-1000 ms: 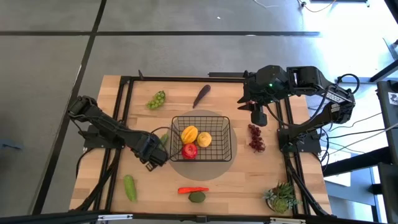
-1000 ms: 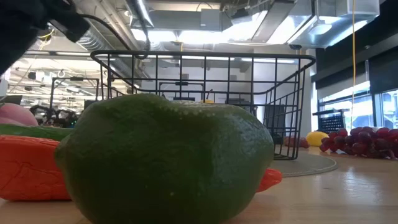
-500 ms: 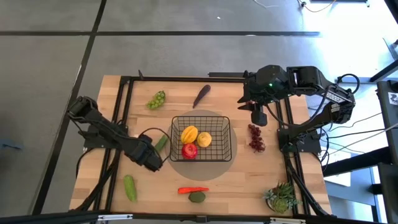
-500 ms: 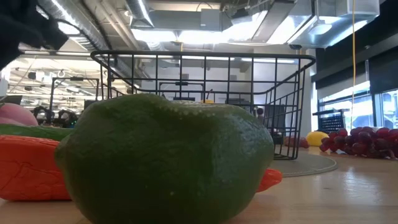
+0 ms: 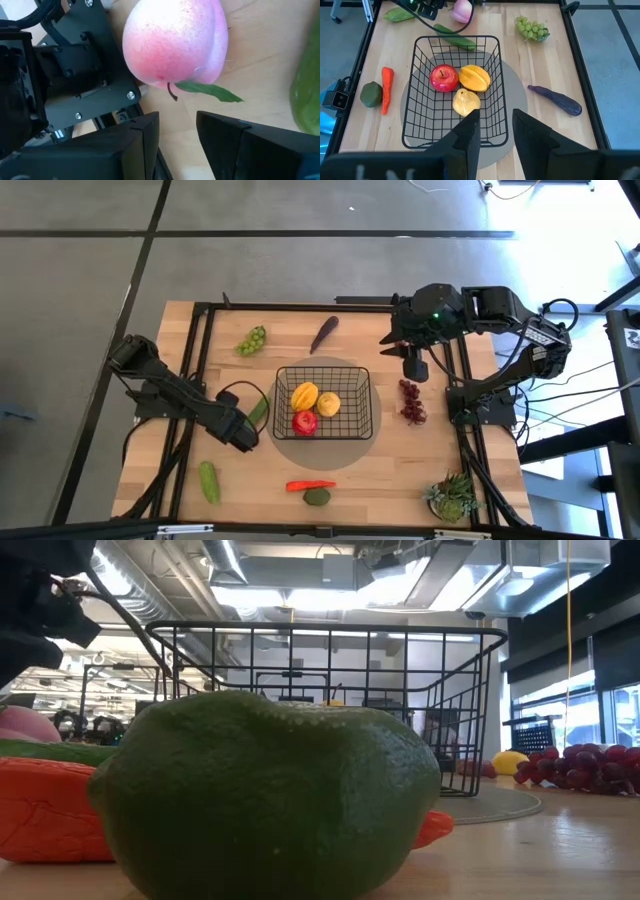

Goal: Build produce basket
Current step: Put the pink peach into the black wire basket

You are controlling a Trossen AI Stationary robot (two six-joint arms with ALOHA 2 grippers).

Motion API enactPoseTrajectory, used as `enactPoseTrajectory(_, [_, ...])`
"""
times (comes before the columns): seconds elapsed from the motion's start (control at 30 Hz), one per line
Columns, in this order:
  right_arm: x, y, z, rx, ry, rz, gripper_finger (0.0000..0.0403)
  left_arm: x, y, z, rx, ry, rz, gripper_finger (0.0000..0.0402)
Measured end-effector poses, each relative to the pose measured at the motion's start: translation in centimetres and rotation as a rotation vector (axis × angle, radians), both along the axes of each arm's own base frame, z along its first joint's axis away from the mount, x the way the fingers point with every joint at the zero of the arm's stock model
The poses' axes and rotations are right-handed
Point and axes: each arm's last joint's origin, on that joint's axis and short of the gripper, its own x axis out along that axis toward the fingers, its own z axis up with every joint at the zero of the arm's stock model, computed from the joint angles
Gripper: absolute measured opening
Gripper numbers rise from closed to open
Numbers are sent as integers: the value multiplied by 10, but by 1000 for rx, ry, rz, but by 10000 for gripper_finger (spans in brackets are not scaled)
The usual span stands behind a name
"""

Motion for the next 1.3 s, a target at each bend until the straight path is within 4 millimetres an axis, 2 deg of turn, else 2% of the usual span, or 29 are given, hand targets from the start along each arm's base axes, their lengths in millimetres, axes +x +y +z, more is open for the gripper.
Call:
enactPoseTrajectory(0.63, [0,0,0,-1,-5,0,108,-7,6,-16,36,5,-33,118])
enactPoseTrajectory(1.3, [2,0,2,-5,-27,2,108,-7,6,-16,53,-11,-46,50])
